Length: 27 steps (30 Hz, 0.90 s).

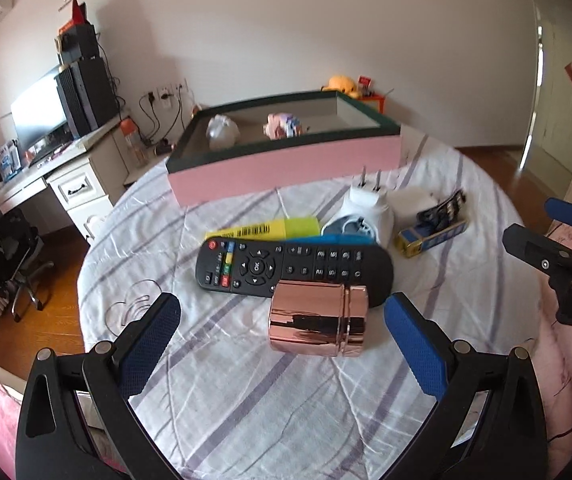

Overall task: Organize rigid objects
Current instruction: 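Grasp the rose-gold cylinder with the left gripper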

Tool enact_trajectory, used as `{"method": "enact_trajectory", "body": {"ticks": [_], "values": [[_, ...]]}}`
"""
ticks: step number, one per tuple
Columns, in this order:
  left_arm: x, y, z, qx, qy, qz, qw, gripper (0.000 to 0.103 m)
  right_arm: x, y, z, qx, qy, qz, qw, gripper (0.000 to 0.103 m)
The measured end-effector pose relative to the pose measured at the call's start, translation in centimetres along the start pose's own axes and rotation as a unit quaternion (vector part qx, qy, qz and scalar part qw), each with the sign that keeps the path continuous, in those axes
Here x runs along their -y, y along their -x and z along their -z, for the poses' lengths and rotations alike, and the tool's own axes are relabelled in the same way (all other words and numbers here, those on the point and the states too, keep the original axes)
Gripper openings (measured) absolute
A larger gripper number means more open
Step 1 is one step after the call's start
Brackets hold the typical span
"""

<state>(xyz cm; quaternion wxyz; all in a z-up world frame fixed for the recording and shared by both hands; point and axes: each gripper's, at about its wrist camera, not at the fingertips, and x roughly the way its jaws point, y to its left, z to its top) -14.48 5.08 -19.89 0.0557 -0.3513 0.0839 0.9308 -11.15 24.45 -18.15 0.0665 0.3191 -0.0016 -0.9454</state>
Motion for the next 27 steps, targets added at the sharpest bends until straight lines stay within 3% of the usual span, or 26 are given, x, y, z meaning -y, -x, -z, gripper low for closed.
{"method": "enact_trajectory", "body": {"ticks": [9,11,12,13,14,27], "values": [[0.4,-2.6,0.6,-0.018,-0.005,0.024,0.9995,0.099,0.5,-1.9,0.6,-0.025,-0.007,0.0,1.0,0.103],[0.3,-3.0,0.8,-0.021,-0.003,0.03,0.9993,0.086,0.6,-2.3,0.6,-0.03,-0.008,0.001,1.0,0.103],[0.3,-3.1,0.8,-0.023,-0.003,0.035,0.9991,0.076,0.7,-2.5,0.6,-0.031,-0.009,0.001,0.999,0.103],[0.1,-3.3,0.9,-0.027,0.001,0.049,0.9984,0.058,0.7,-2.7,0.7,-0.033,-0.01,0.001,0.999,0.103],[-0.1,-3.5,1.0,-0.032,0.01,0.07,0.997,0.055,0.7,-3.0,0.7,-0.036,-0.011,0.0,0.999,0.103],[-2.2,-2.1,1.4,-0.025,0.006,0.064,0.9977,0.054,-2.3,-4.4,-1.9,-0.029,0.011,-0.02,0.999,0.103]]}}
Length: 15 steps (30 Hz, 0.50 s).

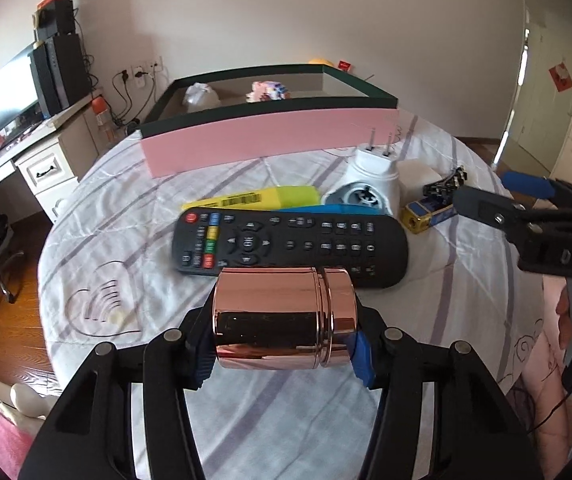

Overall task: Organize rigid objects
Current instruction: 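Grasp the rose-gold cylinder with the left gripper, then grasp the white round plug adapter with the right gripper while the left gripper holds the cylinder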

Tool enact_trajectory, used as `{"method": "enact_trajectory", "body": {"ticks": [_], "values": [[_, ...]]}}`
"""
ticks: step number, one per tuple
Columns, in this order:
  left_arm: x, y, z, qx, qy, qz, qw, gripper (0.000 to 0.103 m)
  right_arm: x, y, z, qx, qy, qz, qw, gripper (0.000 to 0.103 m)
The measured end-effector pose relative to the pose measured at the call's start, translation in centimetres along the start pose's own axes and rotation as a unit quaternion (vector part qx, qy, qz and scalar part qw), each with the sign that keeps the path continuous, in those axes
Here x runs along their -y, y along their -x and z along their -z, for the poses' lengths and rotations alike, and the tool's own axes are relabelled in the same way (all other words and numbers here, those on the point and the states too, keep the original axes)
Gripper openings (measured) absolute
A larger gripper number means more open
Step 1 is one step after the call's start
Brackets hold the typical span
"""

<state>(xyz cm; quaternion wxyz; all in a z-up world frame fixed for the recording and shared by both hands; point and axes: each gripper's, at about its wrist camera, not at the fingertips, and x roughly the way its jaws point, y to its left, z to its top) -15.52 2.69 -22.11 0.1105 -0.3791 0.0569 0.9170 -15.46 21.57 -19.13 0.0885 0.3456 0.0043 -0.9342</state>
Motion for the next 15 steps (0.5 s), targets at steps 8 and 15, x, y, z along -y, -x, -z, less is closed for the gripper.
{"method": "enact_trajectory", "body": {"ticks": [8,15], "values": [[-1.8,0.8,0.3,0.002,0.007,-0.006,1.0,0.055,-4.4,-2.6,-2.6,0.0,0.059,-0.023,0.998,0.1],[-3.0,0.6,0.1,0.003,0.016,-0.008,0.9998,0.055,-5.2,-5.0,-3.6,-0.033,0.093,-0.048,0.994,0.073]]}}
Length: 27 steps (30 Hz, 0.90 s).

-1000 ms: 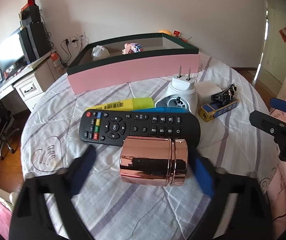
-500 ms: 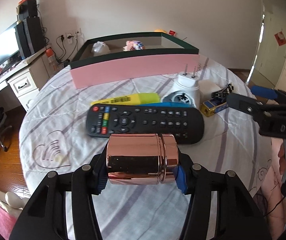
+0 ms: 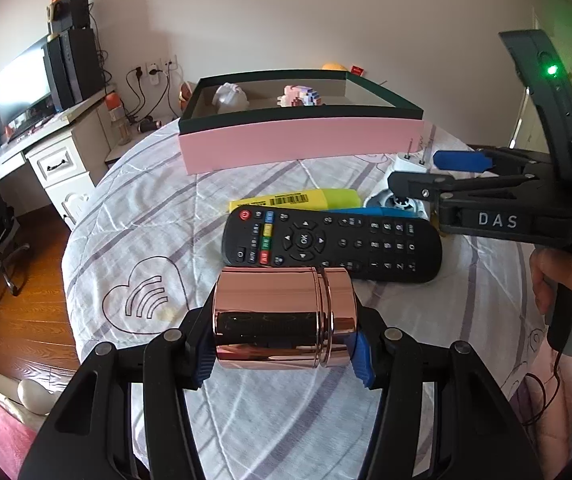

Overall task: Organize rigid objects
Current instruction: 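Grasp the white round plug adapter with the right gripper while the left gripper holds the cylinder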

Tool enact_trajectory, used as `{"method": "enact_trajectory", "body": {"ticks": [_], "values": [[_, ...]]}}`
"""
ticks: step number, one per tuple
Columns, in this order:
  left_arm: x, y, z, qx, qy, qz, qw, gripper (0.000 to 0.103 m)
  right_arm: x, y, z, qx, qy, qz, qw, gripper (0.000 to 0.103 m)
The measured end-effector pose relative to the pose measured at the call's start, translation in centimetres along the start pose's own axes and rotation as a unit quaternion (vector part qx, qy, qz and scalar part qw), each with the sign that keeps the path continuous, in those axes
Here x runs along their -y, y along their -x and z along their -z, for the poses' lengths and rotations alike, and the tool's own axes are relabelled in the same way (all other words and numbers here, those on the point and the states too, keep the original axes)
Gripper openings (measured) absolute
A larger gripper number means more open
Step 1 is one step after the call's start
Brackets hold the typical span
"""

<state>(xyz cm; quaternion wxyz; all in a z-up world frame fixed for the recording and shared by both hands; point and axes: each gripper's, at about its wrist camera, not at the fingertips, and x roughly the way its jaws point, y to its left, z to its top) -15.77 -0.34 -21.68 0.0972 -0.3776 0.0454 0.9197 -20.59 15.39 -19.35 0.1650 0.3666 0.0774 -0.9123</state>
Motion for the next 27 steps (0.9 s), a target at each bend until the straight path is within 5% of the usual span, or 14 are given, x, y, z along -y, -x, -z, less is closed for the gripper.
{"method": "enact_trajectory", "body": {"ticks": [5,8,20,27], "values": [[-0.1,-0.1,-0.3,0.004,0.0,0.003,1.0,0.055,-0.4,-1.4,-0.1,-0.021,0.015,-0.015,1.0,0.07],[-0.2,0.0,-0.8,0.012,0.0,0.006,0.9999,0.055,-0.7,-1.6,-0.3,-0.022,0.019,-0.025,0.999,0.049],[0.1,0.0,-0.3,0.005,-0.011,0.005,0.9999,0.056,-0.7,-3.6,-0.6,-0.04,0.038,-0.044,0.998,0.047],[0.3,-0.4,0.2,-0.006,-0.011,0.001,0.9999,0.059,0.2,-1.2,-1.0,0.014,0.014,-0.021,1.0,0.046]]}}
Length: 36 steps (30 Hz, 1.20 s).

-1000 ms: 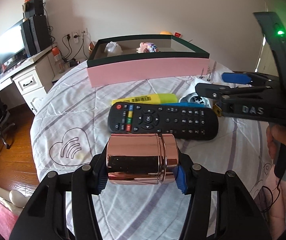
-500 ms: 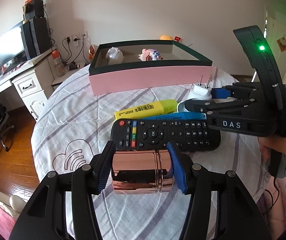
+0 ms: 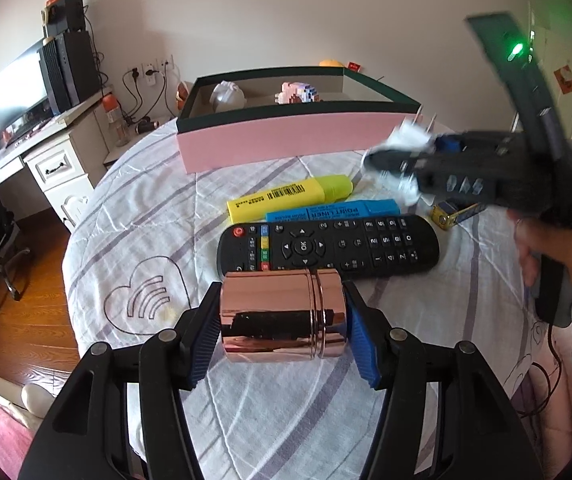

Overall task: Organize rigid objects
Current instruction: 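Grasp the white round plug adapter with the right gripper while the left gripper holds the cylinder, then carry both held items into the pink box and open the left gripper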

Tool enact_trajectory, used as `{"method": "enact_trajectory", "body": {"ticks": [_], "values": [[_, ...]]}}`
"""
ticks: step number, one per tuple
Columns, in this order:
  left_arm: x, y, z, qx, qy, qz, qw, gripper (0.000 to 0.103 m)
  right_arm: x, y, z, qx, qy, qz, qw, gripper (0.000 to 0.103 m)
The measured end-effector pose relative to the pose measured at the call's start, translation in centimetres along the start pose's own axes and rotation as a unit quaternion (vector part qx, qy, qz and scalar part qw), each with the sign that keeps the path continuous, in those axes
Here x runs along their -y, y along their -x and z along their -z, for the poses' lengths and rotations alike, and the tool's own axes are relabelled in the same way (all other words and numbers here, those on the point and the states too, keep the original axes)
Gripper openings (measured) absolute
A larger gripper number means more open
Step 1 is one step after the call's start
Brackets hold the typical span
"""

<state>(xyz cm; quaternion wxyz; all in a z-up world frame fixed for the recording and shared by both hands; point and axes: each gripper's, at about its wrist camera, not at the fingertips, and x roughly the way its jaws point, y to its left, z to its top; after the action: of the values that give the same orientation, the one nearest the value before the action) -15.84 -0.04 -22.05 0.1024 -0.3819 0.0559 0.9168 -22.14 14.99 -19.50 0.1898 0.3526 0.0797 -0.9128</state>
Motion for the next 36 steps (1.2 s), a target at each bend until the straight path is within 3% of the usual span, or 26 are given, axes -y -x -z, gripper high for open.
{"method": "enact_trajectory", "body": {"ticks": [6,16,27,36], "values": [[0.1,-0.7,0.1,-0.007,0.0,-0.002,1.0,0.058,1.2,2.2,-0.4,0.024,-0.015,0.018,0.999,0.046],[0.7,0.1,-0.6,0.012,-0.005,0.003,0.9999,0.054,2.8,2.9,0.2,0.022,-0.043,0.022,0.999,0.046],[0.7,1.2,-6.1,0.064,-0.021,-0.016,0.9976,0.055,3.8,4.9,-1.0,0.042,-0.042,0.025,0.998,0.046],[1.1,-0.3,-10.0,0.077,-0.035,-0.02,0.9962,0.054,5.0,5.2,-2.0,0.05,-0.043,0.03,0.997,0.046]]}}
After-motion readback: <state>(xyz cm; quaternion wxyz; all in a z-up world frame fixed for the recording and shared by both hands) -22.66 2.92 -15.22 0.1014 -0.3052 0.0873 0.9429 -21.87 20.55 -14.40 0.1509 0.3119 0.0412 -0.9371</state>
